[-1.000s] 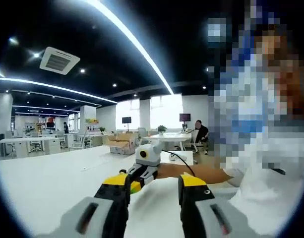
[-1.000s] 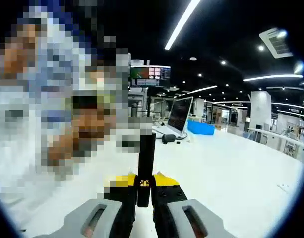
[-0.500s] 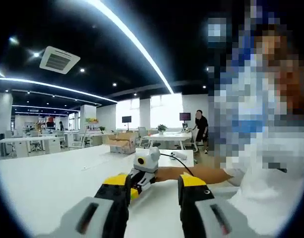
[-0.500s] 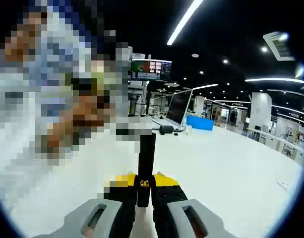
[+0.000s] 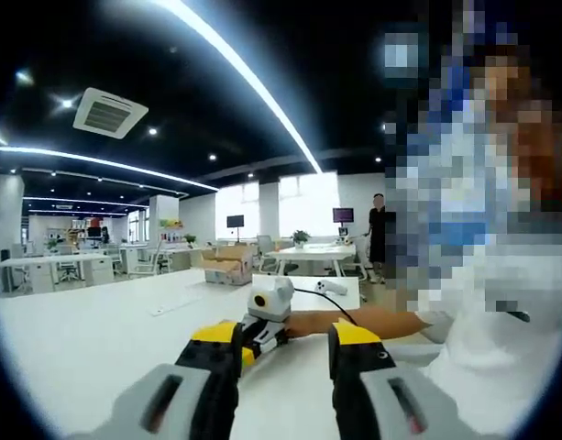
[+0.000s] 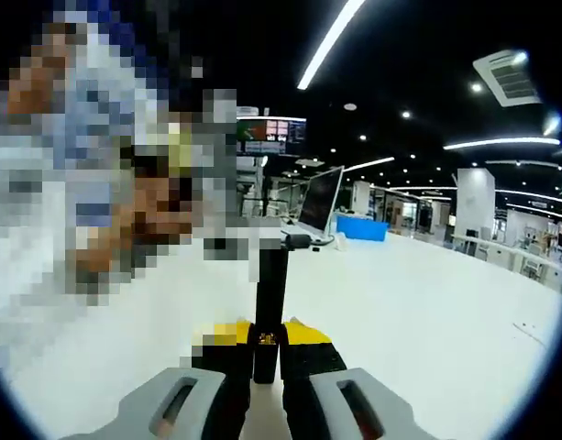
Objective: Unscrew the lipstick cap, remove the lipstick, and put the cap back on the lipstick
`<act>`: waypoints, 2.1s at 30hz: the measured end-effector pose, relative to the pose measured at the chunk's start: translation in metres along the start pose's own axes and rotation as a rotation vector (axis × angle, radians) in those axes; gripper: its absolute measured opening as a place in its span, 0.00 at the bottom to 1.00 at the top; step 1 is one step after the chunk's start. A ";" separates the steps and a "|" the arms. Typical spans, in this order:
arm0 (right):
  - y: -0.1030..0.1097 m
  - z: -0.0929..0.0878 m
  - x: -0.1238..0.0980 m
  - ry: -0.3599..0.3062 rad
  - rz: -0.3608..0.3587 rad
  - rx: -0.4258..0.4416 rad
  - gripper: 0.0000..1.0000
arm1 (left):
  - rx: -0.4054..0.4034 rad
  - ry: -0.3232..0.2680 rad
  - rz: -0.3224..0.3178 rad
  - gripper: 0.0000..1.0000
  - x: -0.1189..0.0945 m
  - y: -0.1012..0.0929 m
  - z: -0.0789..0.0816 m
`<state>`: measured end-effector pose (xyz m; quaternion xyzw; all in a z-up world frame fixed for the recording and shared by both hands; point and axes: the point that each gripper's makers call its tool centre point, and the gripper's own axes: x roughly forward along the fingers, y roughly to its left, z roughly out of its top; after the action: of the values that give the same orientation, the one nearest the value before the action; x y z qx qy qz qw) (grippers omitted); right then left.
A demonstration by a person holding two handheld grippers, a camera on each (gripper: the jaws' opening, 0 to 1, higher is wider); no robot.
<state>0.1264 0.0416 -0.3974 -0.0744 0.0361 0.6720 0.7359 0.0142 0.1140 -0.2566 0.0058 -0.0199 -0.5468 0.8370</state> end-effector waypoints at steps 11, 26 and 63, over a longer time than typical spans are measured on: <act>0.011 0.001 0.000 -0.016 0.040 0.009 0.10 | 0.000 0.004 -0.006 0.38 0.003 0.000 -0.001; 0.012 0.002 0.004 -0.013 0.045 0.014 0.11 | -0.001 0.011 0.007 0.38 0.003 0.002 -0.003; 0.036 0.030 -0.047 0.062 -0.116 0.177 0.59 | -0.008 0.009 0.046 0.38 -0.006 0.015 -0.005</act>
<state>0.0845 0.0035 -0.3629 -0.0318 0.1135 0.6199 0.7757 0.0258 0.1259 -0.2615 0.0043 -0.0143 -0.5276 0.8493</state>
